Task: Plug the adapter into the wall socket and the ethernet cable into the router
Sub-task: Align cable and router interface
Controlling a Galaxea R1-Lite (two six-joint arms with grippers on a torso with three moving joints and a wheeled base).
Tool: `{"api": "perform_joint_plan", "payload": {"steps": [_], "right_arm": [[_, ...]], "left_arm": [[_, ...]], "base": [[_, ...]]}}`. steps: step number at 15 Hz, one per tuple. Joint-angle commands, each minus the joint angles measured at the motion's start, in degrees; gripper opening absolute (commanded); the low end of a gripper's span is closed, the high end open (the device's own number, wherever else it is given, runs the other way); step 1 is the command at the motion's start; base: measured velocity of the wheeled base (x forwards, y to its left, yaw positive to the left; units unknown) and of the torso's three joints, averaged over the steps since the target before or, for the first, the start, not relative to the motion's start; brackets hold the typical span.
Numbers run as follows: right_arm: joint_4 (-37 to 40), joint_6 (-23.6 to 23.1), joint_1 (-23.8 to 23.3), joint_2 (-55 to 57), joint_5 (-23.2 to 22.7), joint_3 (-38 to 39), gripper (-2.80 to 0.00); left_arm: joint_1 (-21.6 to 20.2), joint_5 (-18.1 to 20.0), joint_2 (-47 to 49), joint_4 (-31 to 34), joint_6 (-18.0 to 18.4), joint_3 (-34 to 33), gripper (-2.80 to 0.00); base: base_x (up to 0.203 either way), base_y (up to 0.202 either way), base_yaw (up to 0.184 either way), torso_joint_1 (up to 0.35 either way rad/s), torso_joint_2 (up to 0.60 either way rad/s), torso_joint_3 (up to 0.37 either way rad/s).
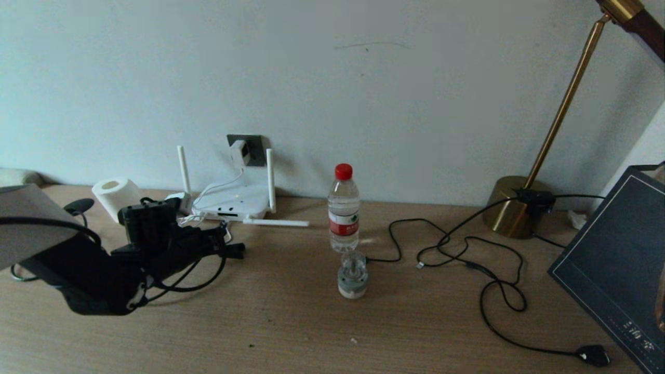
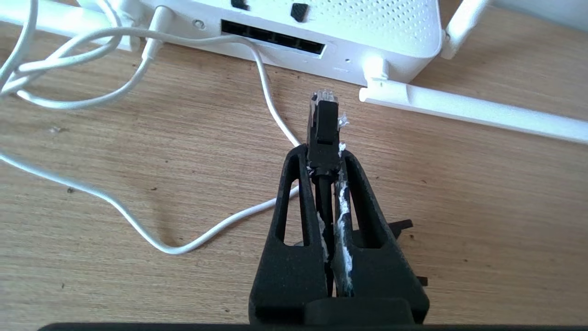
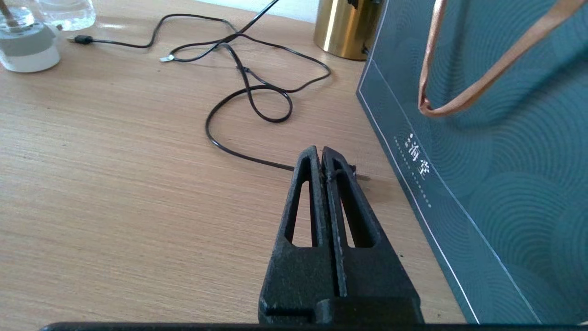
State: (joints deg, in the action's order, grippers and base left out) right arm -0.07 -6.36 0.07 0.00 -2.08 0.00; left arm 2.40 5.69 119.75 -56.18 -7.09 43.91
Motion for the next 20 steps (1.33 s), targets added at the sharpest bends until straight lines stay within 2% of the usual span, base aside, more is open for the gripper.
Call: {"api": "perform_joint_plan", "payload": {"steps": [1,4,7,20], "right_arm": [[-0.01,-0.05,0.01,0.09,-0.02,0.0,-2.8],[-0.01,-0.05,0.01,0.09,-0.02,0.0,-2.8],[-0.01,-0.05,0.01,0.09,-0.02,0.0,-2.8],[-0.01,-0.05,0.01,0.09,-0.02,0.0,-2.8]], "left_arm": [[-0.03,0.02,0.22,-0.33,0.5,0.11,-2.8],[0.04,0.02,0.31,0.23,1.05,1.03,-2.8],[-0.11,0.02,-0.3,3.71,1.02,2.45,-2.8],[-0.38,0.11,2.68,3.8,1.02,5.48,-2.8]], "base": [[0.0,0.0,0.0,0.0,0.0,0.0],[0.0,0.0,0.0,0.0,0.0,0.0],[0.0,0.0,0.0,0.0,0.0,0.0],[0.0,0.0,0.0,0.0,0.0,0.0]]}}
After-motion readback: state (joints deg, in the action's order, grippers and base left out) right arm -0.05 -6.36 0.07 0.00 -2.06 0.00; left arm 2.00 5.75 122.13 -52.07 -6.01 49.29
